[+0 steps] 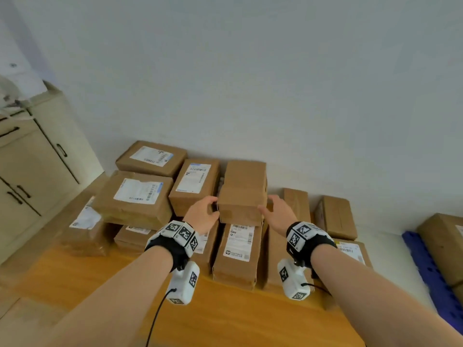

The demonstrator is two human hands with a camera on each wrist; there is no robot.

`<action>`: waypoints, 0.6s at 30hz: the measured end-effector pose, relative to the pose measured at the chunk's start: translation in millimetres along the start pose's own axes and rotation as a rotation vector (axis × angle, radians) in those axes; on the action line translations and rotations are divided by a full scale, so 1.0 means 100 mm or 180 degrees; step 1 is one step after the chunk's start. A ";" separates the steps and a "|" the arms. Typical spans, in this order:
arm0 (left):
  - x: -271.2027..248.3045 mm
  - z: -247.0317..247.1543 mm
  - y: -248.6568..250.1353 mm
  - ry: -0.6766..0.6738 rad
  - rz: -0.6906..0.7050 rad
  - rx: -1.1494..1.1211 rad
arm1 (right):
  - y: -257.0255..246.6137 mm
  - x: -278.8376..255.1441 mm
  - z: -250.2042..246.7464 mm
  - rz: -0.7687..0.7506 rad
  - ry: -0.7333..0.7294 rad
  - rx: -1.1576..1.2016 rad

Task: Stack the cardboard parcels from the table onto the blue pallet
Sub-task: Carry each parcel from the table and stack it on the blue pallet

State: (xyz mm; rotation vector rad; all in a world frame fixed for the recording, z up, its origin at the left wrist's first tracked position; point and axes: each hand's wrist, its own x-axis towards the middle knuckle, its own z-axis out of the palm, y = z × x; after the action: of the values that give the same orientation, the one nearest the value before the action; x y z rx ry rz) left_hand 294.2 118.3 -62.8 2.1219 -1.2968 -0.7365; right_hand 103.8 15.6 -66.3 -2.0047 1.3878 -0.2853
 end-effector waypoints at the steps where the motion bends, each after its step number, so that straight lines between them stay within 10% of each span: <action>1: 0.08 -0.02 -0.02 -0.0057 0.0069 -0.0046 | -0.04 0.02 0.02 0.0063 0.0055 0.0033; 18: 0.78 0.23 -0.18 -0.0640 -0.0082 -0.0968 | -0.19 0.43 0.18 0.0615 0.0144 0.0564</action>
State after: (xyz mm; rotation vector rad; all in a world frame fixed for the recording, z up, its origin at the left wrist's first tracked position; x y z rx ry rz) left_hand 319.1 51.1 -104.8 1.8602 -1.1720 -1.1064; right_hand 145.0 -11.1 -76.0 -1.7168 1.5169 -0.3554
